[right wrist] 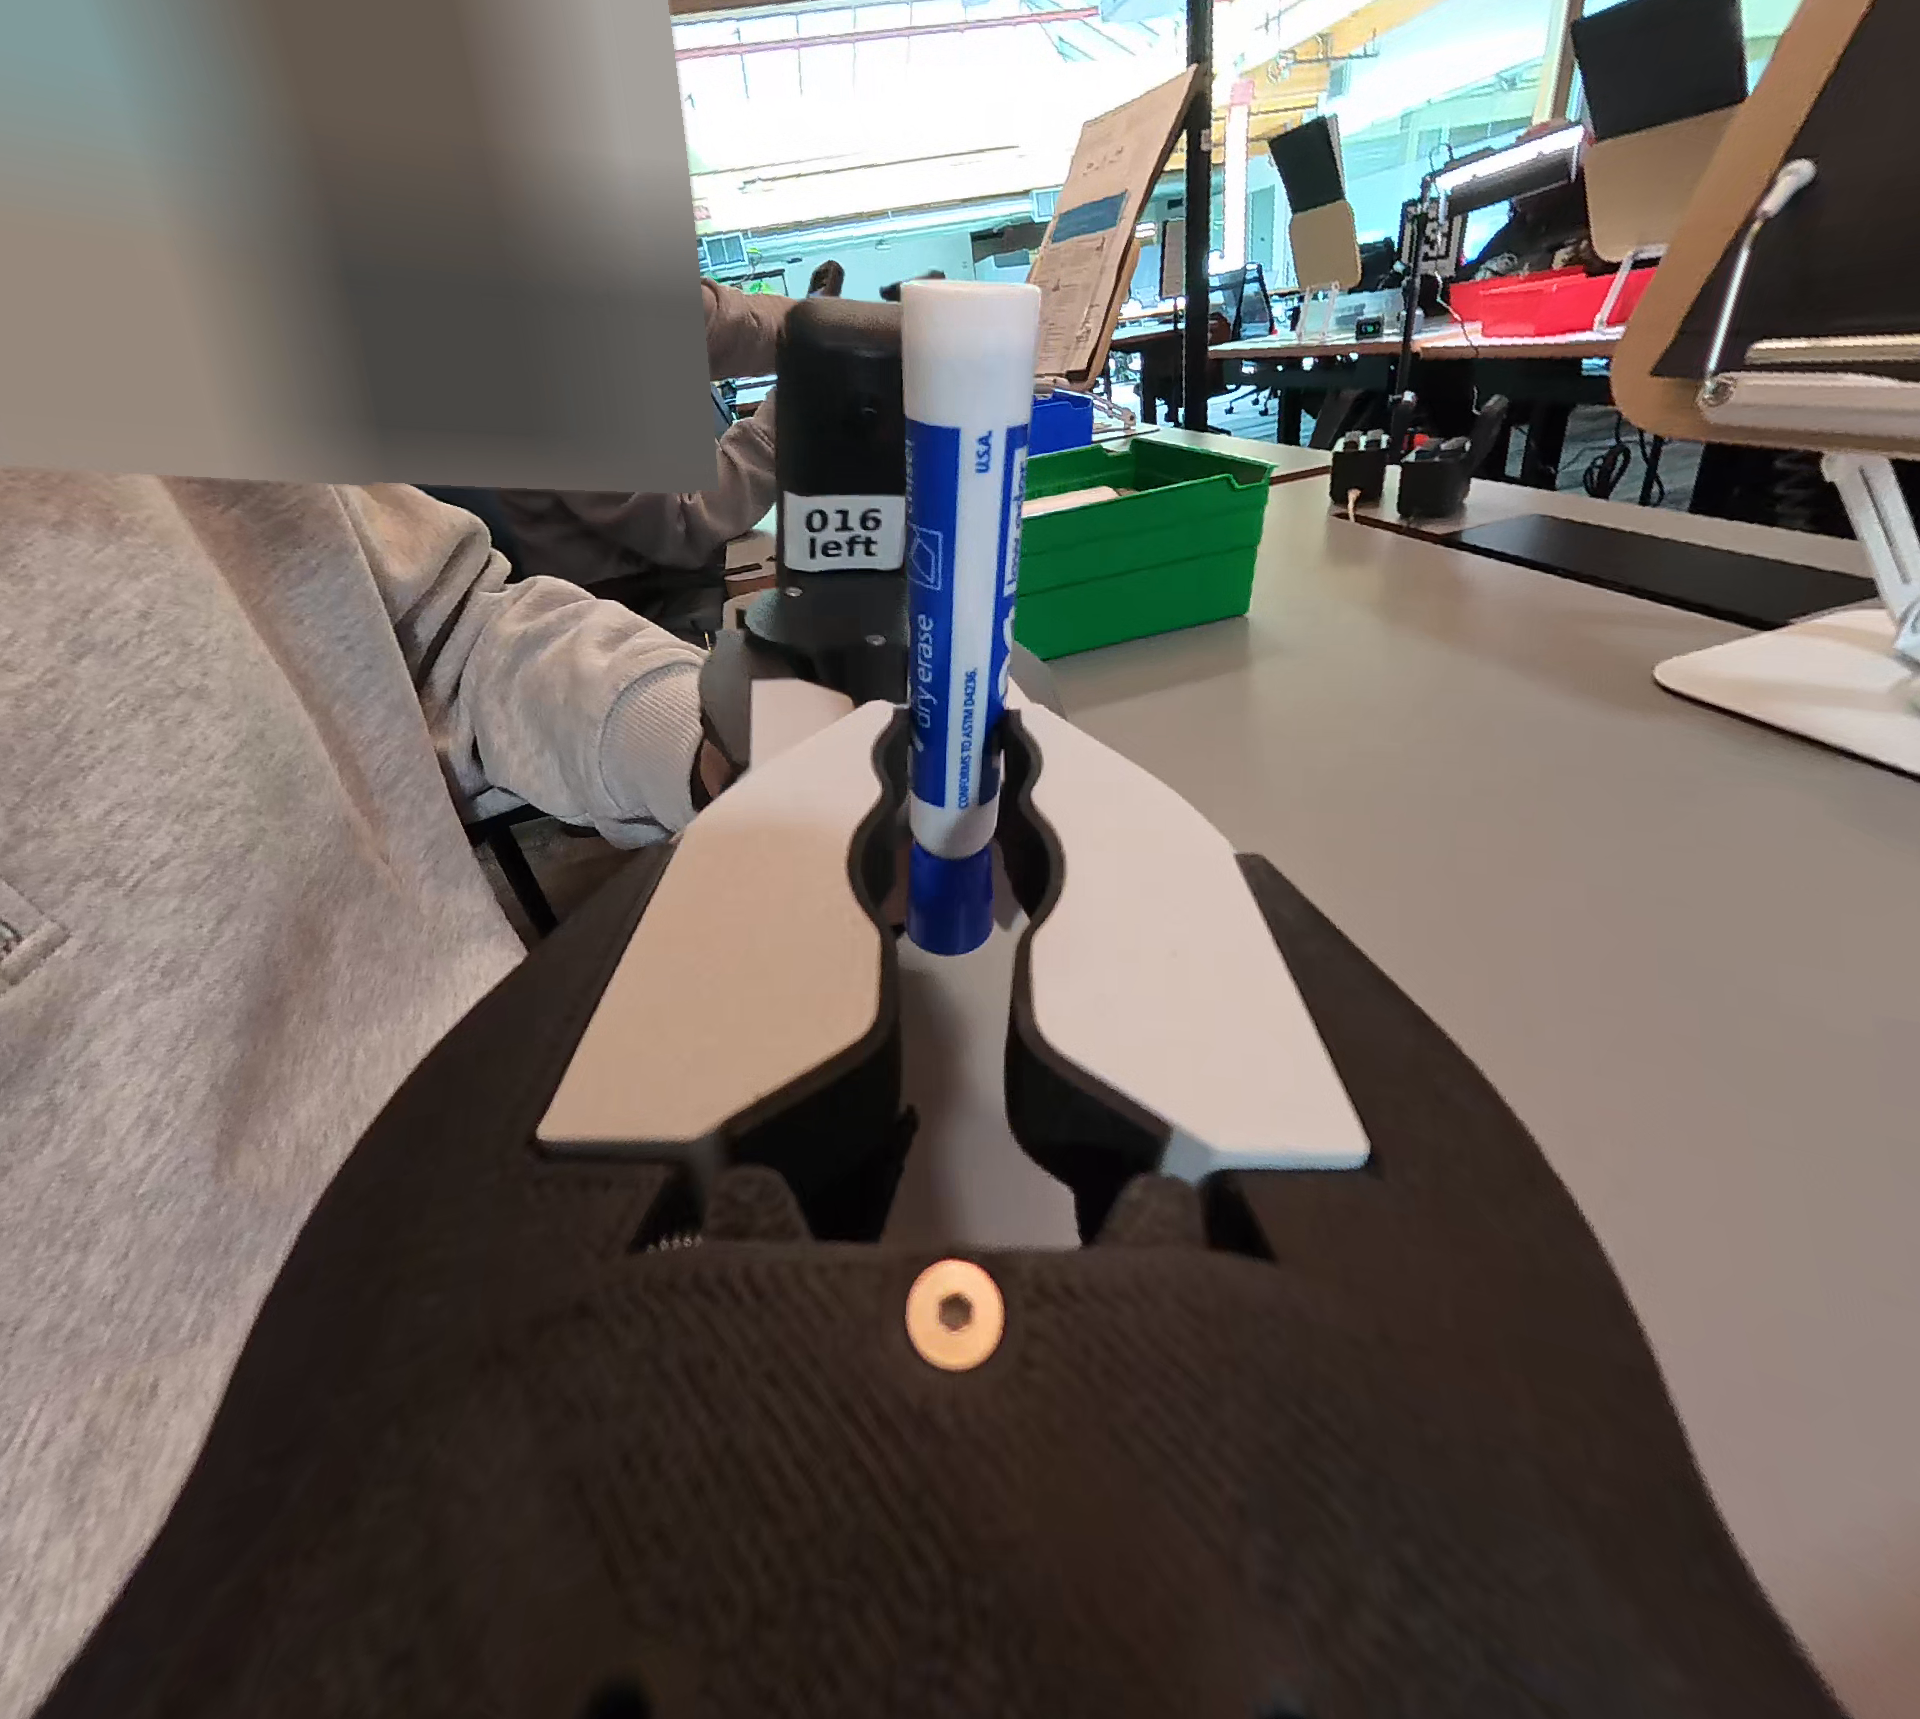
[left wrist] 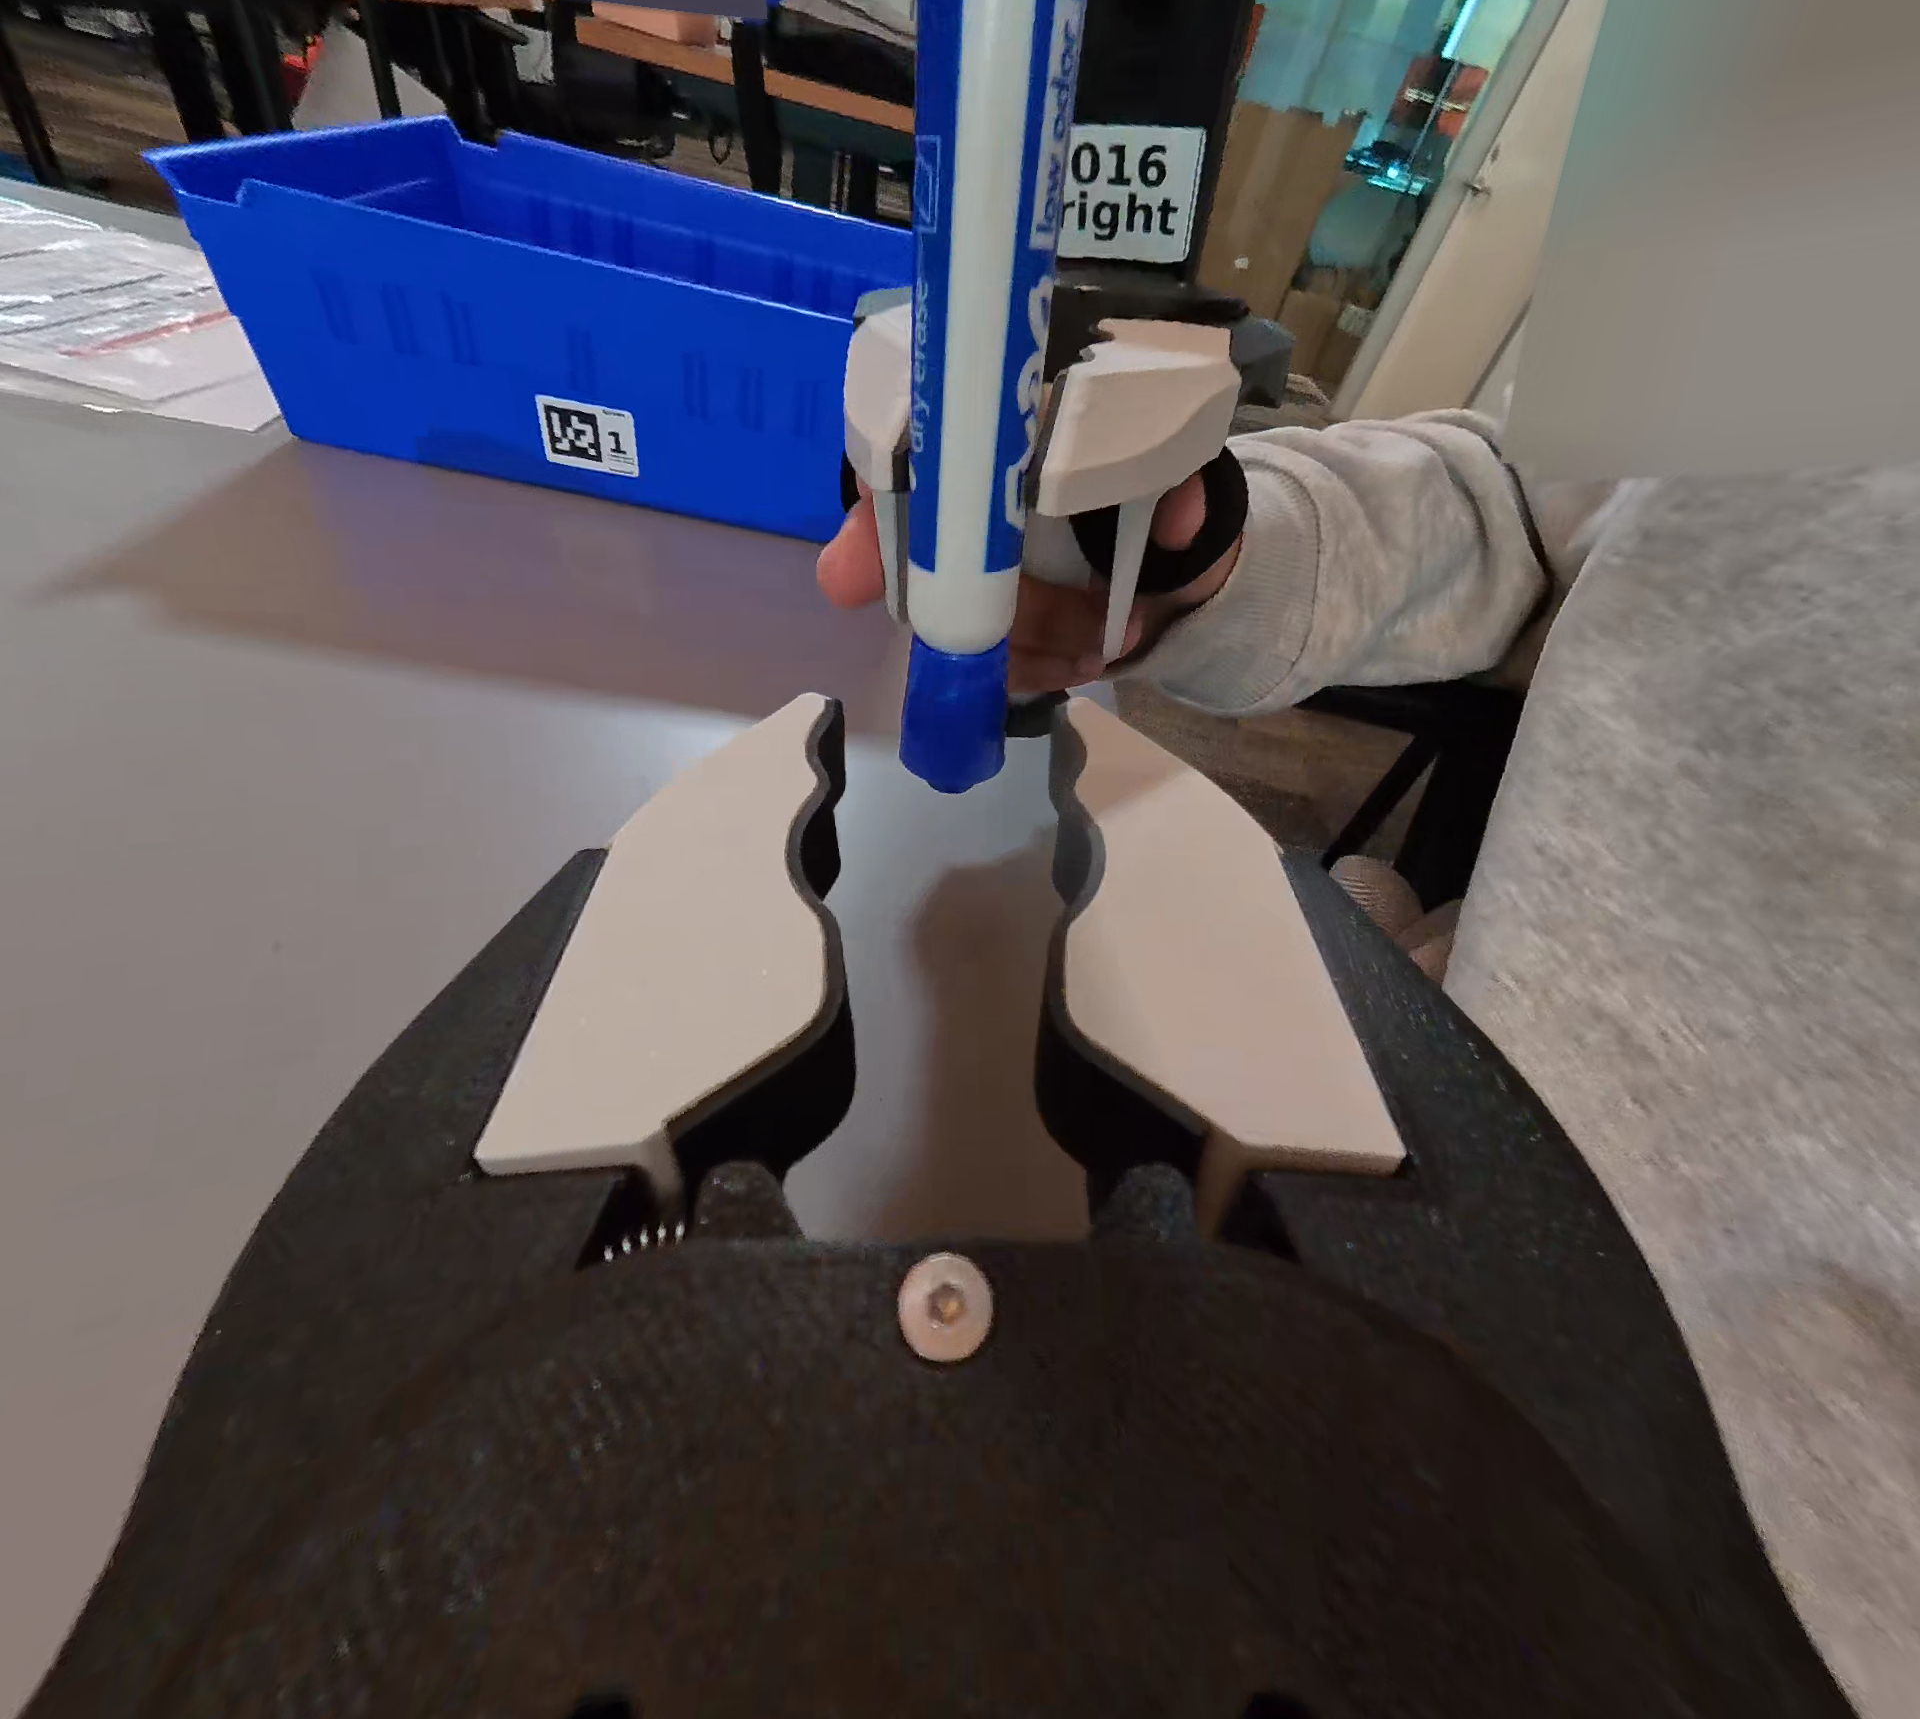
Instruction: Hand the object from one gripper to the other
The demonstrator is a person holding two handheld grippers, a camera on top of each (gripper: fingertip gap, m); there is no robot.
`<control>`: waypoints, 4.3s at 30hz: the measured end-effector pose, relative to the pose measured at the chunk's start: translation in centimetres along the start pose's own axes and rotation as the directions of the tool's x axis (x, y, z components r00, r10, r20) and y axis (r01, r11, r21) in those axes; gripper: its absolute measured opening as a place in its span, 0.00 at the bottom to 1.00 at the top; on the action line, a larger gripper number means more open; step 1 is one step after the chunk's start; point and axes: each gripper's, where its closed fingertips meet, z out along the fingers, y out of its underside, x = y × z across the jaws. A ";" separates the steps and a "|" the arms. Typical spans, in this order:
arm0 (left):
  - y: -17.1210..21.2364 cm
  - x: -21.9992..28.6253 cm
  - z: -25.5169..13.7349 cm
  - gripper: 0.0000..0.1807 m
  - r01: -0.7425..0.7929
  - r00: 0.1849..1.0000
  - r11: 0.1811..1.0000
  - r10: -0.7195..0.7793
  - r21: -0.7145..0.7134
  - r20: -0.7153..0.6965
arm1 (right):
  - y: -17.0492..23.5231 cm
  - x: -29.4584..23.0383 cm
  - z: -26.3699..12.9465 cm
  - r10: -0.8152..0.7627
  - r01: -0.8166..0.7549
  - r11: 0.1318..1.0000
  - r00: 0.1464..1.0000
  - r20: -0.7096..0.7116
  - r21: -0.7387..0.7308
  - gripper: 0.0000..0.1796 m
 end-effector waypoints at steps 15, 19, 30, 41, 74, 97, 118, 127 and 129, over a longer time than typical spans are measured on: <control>-0.1 0.8 0.0 0.10 0.004 0.999 1.000 -0.003 0.023 -0.052 | 0.0 -0.9 0.7 -0.016 0.016 1.000 1.000 0.026 -0.006 0.19; -0.6 0.6 -0.4 0.10 0.008 0.999 0.999 -0.006 0.046 -0.047 | -0.4 -0.5 0.2 -0.060 0.060 0.998 0.998 -0.004 0.016 0.26; -1.1 0.5 -0.7 0.10 0.041 0.998 0.997 -0.037 0.071 -0.056 | 1.3 -0.5 0.8 -0.076 0.076 0.995 0.997 -0.002 -0.058 0.16; -1.1 1.1 -0.5 0.10 0.016 0.998 0.998 -0.012 0.065 -0.069 | 1.3 -1.1 1.1 -0.087 0.088 0.995 0.996 0.026 -0.042 0.10; -0.7 -0.2 1.3 0.23 0.105 0.994 0.993 -0.103 0.062 -0.034 | 0.5 15.9 -28.1 -0.105 -0.363 0.893 0.402 -0.909 -0.264 0.22; 1.4 -6.5 -8.0 0.19 0.213 0.928 0.967 -0.245 0.141 0.281 | 7.4 2.3 4.9 -0.119 -0.015 0.930 0.933 -0.339 -0.367 0.15; -0.8 -7.1 -12.8 0.12 -0.061 0.902 0.981 -0.024 0.182 0.430 | 8.1 0.6 5.1 -0.059 -0.023 0.936 0.974 -0.220 -0.351 0.20; -5.5 -5.5 -15.0 0.13 -0.143 0.863 0.952 -0.014 0.271 0.504 | 8.5 1.8 4.7 -0.120 0.010 0.922 0.958 -0.261 -0.388 0.19; -8.5 -5.6 -18.7 0.12 -0.213 0.781 0.944 0.009 0.253 0.624 | 8.8 1.6 4.7 -0.159 0.041 0.911 0.953 -0.258 -0.409 0.18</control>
